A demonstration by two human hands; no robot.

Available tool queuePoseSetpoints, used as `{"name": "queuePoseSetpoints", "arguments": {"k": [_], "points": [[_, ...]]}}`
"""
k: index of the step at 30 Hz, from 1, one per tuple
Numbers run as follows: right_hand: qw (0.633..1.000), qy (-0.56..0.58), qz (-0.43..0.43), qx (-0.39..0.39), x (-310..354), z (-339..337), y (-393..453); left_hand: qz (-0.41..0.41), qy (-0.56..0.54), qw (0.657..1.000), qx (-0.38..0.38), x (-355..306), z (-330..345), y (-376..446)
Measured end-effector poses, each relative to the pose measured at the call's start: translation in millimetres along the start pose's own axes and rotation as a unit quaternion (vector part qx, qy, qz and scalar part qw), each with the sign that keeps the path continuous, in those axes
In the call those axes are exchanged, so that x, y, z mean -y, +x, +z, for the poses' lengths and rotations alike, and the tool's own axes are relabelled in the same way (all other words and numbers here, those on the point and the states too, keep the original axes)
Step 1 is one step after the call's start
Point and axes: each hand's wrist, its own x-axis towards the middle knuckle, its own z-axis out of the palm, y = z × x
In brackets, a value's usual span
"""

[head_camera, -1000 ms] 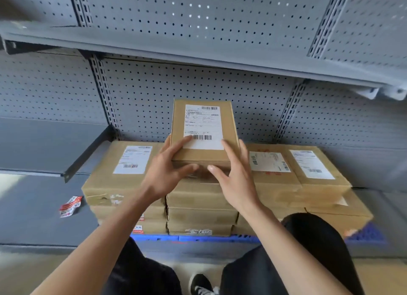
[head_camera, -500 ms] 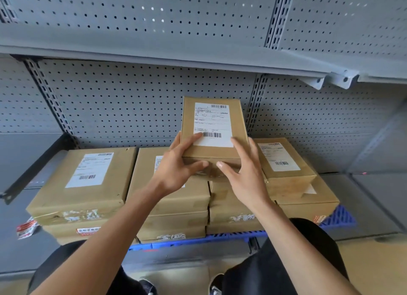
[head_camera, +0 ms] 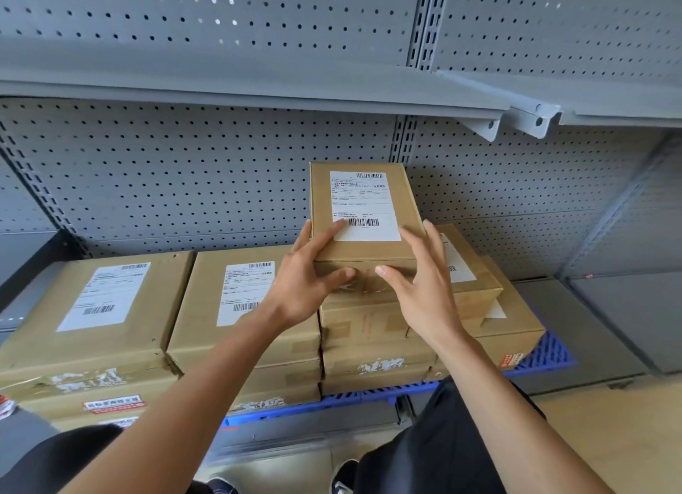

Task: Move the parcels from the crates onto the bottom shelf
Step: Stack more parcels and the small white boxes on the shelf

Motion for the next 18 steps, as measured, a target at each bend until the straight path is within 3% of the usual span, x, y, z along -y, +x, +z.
{"name": "queuePoseSetpoints", "arguments": {"k": [18], "points": [[0.993,-0.089,0.021,-0.077,-69,-45,19,0.021,-0.036,0.998,0.041,-22,88,45]]}}
